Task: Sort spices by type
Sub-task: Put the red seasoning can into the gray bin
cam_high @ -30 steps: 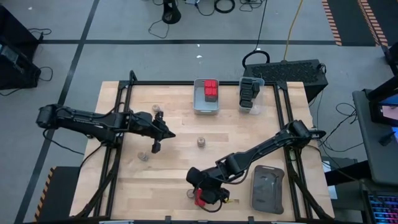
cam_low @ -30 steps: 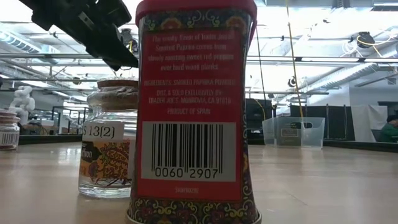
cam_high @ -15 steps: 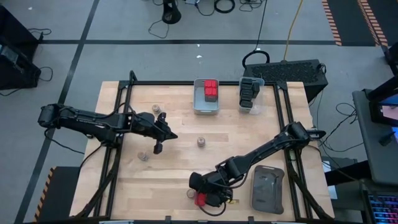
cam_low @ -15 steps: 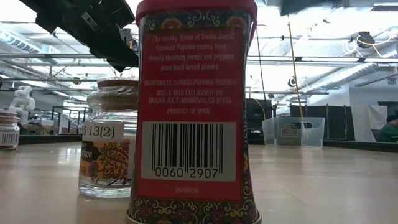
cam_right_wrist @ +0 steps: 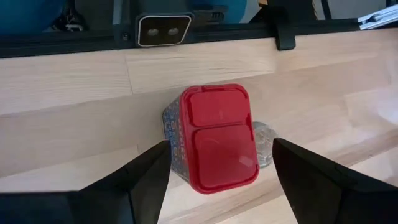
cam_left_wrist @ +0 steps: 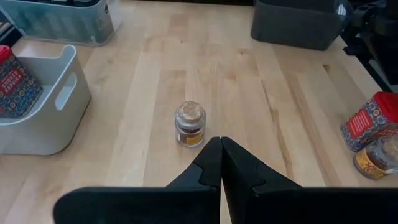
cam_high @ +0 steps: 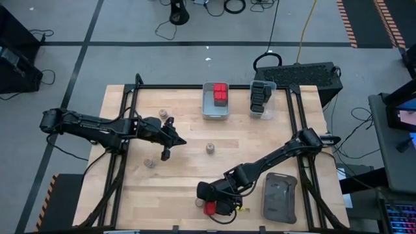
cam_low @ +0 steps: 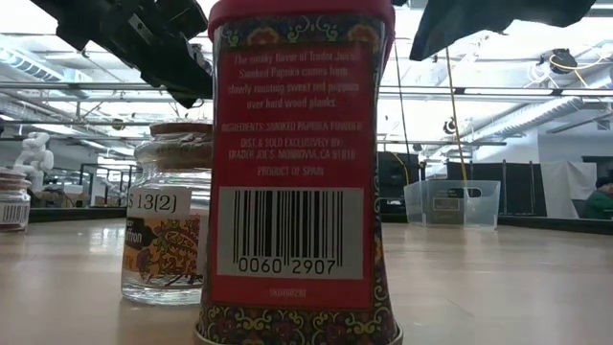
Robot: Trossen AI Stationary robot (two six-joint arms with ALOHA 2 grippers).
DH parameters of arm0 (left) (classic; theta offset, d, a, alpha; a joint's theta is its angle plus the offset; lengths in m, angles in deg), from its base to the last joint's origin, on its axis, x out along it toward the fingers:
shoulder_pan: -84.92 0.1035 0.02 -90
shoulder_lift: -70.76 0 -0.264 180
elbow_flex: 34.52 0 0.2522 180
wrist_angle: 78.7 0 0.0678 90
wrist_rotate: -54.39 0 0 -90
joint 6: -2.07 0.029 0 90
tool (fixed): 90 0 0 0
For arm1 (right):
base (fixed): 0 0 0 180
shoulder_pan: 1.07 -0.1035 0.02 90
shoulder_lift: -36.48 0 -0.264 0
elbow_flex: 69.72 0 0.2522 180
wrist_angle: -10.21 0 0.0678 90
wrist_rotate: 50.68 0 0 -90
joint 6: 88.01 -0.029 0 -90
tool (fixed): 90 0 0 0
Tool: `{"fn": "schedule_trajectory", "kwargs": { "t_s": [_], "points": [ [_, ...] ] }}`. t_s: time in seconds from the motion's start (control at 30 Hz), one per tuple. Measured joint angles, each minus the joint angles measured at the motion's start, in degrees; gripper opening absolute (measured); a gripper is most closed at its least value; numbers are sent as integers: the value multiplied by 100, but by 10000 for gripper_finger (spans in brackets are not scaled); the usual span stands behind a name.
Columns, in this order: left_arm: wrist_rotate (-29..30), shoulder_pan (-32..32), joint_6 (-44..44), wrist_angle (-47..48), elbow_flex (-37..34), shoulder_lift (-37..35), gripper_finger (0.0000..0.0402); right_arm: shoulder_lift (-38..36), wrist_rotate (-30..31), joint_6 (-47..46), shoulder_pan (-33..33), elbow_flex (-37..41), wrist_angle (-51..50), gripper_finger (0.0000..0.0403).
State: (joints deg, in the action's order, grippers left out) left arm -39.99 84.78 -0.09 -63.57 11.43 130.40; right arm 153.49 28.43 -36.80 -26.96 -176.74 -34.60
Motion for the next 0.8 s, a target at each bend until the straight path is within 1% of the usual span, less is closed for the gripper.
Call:
{"fn": "schedule_trajectory", "kwargs": {
  "t_s": [0.2,0.3,0.5,0.63,0.8],
  "points": [
    [4,0,2,0,0,0,9,116,-272,-63,53,1,57,265],
    [7,0,2,9,0,0,9,136,-279,92,71,1,153,265],
    [9,0,6,24,0,0,9,140,-308,92,132,1,241,265],
    [11,0,122,24,0,0,9,140,-531,52,162,1,265,265],
    [11,0,138,26,0,0,9,201,-615,13,192,1,306,265]
  ]
}}
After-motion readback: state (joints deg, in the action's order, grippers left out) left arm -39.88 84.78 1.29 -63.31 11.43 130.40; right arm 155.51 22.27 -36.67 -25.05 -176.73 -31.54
